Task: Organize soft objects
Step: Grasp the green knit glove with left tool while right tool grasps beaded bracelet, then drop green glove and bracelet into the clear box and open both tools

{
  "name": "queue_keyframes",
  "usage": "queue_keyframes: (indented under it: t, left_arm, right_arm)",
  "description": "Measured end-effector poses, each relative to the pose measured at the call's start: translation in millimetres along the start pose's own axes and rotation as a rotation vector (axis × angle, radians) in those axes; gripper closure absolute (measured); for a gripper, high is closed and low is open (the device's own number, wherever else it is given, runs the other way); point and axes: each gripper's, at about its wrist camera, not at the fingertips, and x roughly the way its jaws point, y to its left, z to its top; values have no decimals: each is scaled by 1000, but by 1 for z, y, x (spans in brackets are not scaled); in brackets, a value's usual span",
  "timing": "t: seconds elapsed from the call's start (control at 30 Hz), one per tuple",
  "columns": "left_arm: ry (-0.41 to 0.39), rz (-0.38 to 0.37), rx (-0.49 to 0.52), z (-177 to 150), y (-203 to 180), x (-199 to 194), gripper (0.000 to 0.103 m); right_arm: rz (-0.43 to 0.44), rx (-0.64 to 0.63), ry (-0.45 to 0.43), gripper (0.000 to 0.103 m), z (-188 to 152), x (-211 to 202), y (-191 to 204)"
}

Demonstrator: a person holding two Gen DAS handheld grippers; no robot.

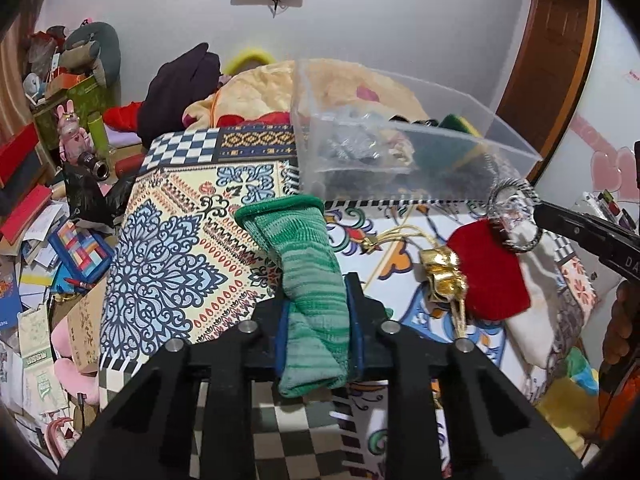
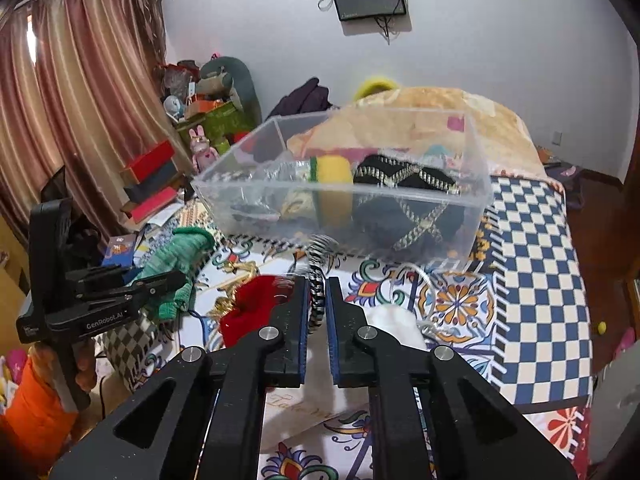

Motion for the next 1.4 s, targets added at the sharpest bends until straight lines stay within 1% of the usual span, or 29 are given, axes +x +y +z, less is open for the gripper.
queue_keyframes:
  t: [0.3, 0.43, 0.47, 0.53, 0.57, 0.6, 0.63, 0.67, 0.83, 0.93, 0.97, 1.0, 1.03, 1.1, 1.13, 1.2, 1.4]
  left_arm:
    - [-123, -36, 25, 17, -16, -44, 81]
    - [-177, -50, 43, 28, -24, -60, 81]
    - [-189, -54, 48, 31, -26, -63, 81]
    - [-204, -62, 52, 35, -28, -67, 81]
    - [-208, -73, 52, 37, -29, -68, 81]
    - [-209, -80, 52, 38, -29, -69, 81]
    - [-209, -84, 53, 40, -30, -68, 81]
    - [-208, -80, 60, 41, -32, -67, 81]
    - [-202, -76, 78, 46, -37, -61, 81]
    - [-213, -73, 91, 49, -41, -60, 81]
    - [-215, -74, 94, 50, -41, -59, 81]
    - [-217, -76, 96, 51, -42, -59, 81]
    - [-219, -77, 97, 53, -43, -58, 81]
    - [-224, -78, 98, 56, -43, -56, 81]
    - [-228, -79, 97, 60, -44, -55, 81]
    - [-235, -81, 96, 64, -44, -53, 81]
    - [-255, -74, 92, 84, -47, -43, 81]
  right_arm:
    - [-24, -45, -85, 97, 10, -22, 10]
    - [-49, -58, -49, 96, 11, -16, 9]
    - [-52, -50, -36, 94, 10, -13, 7]
    - [-37, -37, -6, 78, 8, -10, 4]
    - [-37, -34, 4, 59, 7, -7, 4]
    - [-45, -37, 3, 45, 5, -5, 5]
    - [-51, -44, 1, 42, 4, -3, 6]
    - [-58, -55, 1, 41, 3, -1, 8]
    - [-62, -64, 82, 41, 0, 31, 8]
    - [-64, -45, 93, 41, -1, 39, 6]
    - [-58, -40, 94, 43, 0, 40, 4]
    - [-59, -37, 95, 51, 0, 42, 3]
    - [-60, -38, 97, 55, 0, 42, 2]
    - [-48, -28, 97, 66, 0, 41, -1]
    - [-39, -19, 93, 68, -1, 40, -3]
    - [-32, -10, 86, 77, -1, 37, -6]
    - [-31, 10, 53, 88, 2, 27, -14]
